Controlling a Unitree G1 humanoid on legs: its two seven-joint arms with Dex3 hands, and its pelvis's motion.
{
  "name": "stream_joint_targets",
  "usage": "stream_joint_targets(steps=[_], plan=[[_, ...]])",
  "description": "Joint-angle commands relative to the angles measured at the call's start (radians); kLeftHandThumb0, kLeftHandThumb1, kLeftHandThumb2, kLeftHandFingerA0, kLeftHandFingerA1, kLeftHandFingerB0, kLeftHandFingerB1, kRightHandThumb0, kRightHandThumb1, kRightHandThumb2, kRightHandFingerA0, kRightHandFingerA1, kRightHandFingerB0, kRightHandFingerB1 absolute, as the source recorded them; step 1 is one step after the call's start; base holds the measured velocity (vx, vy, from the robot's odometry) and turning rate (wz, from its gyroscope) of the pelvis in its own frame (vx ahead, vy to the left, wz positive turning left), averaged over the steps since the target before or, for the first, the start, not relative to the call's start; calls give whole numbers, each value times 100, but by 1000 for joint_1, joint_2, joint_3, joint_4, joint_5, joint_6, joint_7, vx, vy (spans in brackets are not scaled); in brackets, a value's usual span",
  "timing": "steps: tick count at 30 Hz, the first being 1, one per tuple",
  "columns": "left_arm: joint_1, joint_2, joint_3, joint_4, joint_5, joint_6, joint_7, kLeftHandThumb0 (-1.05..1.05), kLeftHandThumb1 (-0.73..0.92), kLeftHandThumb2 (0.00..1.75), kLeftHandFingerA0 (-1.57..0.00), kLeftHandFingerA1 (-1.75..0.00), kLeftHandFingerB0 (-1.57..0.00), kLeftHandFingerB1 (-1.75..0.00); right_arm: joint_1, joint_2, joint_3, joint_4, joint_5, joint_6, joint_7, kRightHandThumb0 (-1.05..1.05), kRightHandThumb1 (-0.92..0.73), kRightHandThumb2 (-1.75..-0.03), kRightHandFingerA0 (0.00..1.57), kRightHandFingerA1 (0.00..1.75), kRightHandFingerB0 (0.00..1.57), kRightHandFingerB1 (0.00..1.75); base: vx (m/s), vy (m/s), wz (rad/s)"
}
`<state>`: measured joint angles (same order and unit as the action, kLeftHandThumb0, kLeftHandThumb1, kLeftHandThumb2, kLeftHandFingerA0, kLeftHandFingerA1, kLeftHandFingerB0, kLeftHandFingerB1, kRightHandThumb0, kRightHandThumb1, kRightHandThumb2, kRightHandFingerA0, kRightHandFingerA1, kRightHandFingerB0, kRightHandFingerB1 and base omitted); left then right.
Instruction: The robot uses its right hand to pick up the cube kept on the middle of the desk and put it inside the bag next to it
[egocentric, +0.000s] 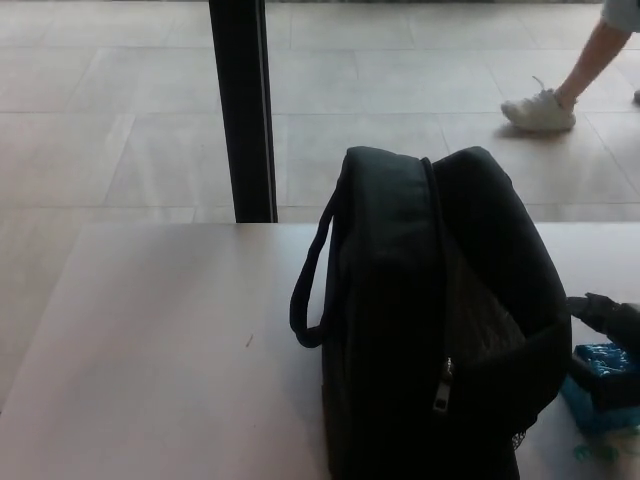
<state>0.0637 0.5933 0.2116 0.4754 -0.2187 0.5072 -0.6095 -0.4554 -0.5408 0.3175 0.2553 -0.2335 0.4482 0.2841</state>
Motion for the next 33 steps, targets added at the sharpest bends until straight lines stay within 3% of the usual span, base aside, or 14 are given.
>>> stream_joint_targets(steps=[1,3,4,7,13,14,15,16,17,18,23,24,27,33], plan=[[6,9,6,-3,-2,16,-4,-56,42,83,-24,-56,-28,-54,30,-4,-21,-18,-6,9,45,-102,-68,-107,0,13,0,8,0,0,0],[8,7,2,-10,-2,12,-8,-58,43,83,-24,-56,-27,-53,26,-21,-15,-22,-8,32,87,-105,-65,-104,0,11,0,5,0,0,0],[6,7,2,0,0,1,-10,-56,42,83,-24,-56,-27,-54,20,-41,5,-17,-23,48,120,-92,-56,-96,0,21,0,10,0,0,0],[-1,6,3,11,-3,8,-12,-56,43,83,-24,-57,-25,-53,14,-88,35,-5,-35,67,198,-79,-47,-81,0,22,0,12,0,0,0],[1,11,3,-5,0,17,-7,-58,43,83,-24,-56,-28,-54,12,-130,71,27,-69,48,230,-85,-49,-81,0,14,10,10,0,0,0],[0,11,3,-1,0,16,-7,-50,62,58,-28,-48,-31,-41,12,-130,71,30,-69,48,230,-85,-49,-80,0,12,11,11,0,0,0],[-13,16,3,3,2,14,-7,-51,62,58,-28,-48,-30,-41,1,-121,72,32,-68,49,234,-84,-48,-79,0,12,11,12,0,0,0],[-15,15,3,3,2,13,-6,-59,42,83,-23,-55,-29,-54,-2,-116,75,31,-69,54,236,-85,-48,-78,0,8,12,12,0,0,0],[-17,14,1,3,4,13,-6,-59,42,83,-23,-55,-29,-54,1,-115,73,30,-69,56,237,-85,-48,-78,0,8,12,12,0,0,0],[-17,14,-3,2,8,7,-5,-55,59,56,-32,-50,-38,-44,0,-113,83,28,-79,50,240,-85,-48,-79,0,9,11,12,0,0,0],[-9,26,-17,5,14,-22,-34,-59,59,57,-30,-50,-37,-43,2,-84,116,13,-99,40,254,-84,-45,-72,0,7,15,8,0,0,0],[-9,25,-13,6,11,-20,-34,-56,60,57,-31,-52,-37,-45,0,-75,121,11,-102,40,252,-81,-45,-72,0,8,14,12,0,0,0],[-8,19,-3,-2,5,4,-17,-54,61,58,-31,-50,-37,-44,-2,-59,150,-4,-127,33,258,-53,-33,-76,0,44,0,32,0,0,0],[-9,20,-4,-1,7,4,-17,-54,61,58,-31,-50,-37,-44,-1,-58,154,-7,-140,27,262,-53,-33,-76,0,44,0,32,0,0,0]])
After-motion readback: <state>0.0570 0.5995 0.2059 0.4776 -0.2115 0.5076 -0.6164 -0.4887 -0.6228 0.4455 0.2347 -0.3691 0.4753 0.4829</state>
